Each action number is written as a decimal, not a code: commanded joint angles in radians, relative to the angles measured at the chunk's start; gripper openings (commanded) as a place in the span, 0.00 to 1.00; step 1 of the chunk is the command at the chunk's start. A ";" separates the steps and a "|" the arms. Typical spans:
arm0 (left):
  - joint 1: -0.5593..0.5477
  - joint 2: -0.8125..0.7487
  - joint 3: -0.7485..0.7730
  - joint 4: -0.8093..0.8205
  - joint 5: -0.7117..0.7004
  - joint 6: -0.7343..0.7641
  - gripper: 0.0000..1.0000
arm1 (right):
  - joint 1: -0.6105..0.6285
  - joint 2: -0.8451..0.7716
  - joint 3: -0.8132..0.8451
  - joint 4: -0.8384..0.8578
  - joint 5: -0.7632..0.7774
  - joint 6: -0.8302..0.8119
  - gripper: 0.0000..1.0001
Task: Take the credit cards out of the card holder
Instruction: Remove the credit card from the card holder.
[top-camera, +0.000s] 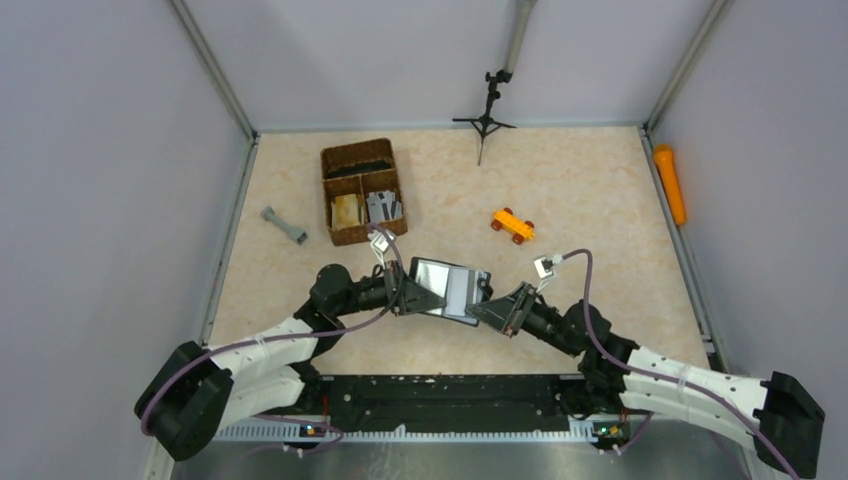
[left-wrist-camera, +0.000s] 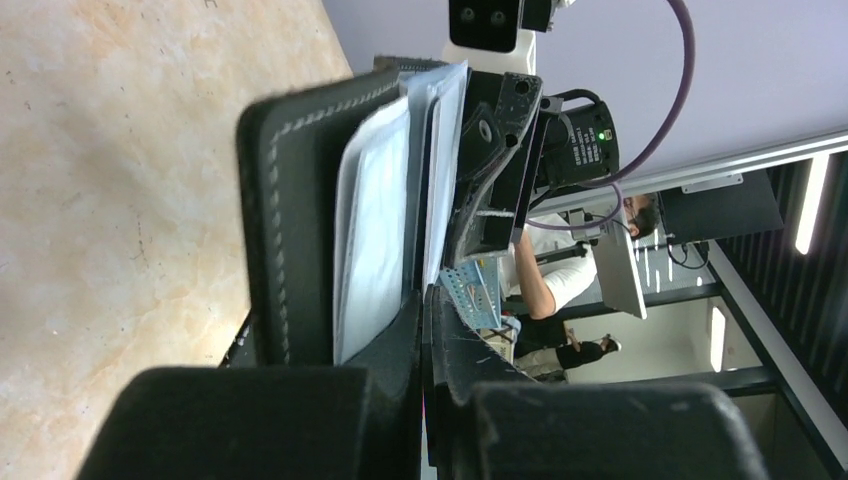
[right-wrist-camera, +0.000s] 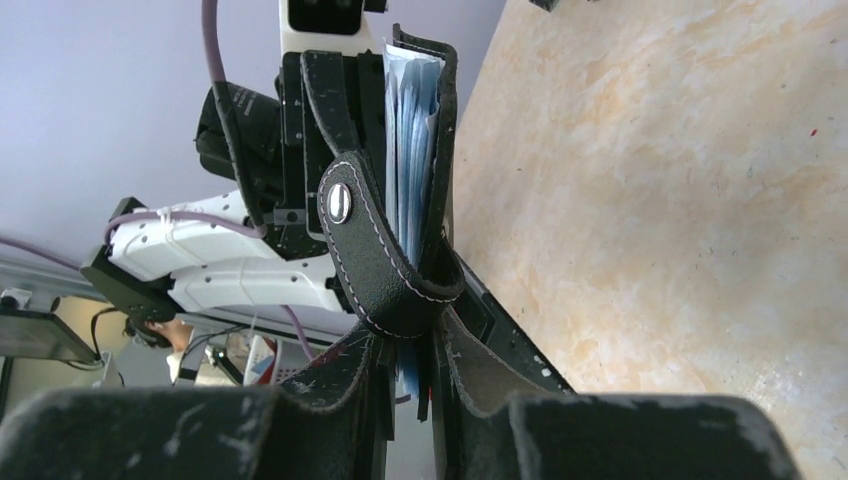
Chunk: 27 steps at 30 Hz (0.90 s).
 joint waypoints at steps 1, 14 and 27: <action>-0.014 -0.059 0.024 -0.037 0.015 0.048 0.00 | 0.001 -0.017 0.049 0.010 0.060 -0.009 0.00; -0.016 -0.036 0.079 -0.209 0.011 0.130 0.48 | 0.000 0.084 0.060 0.139 -0.026 -0.002 0.00; -0.018 -0.088 0.177 -0.553 -0.114 0.307 0.59 | 0.001 0.142 0.088 0.164 -0.062 -0.018 0.00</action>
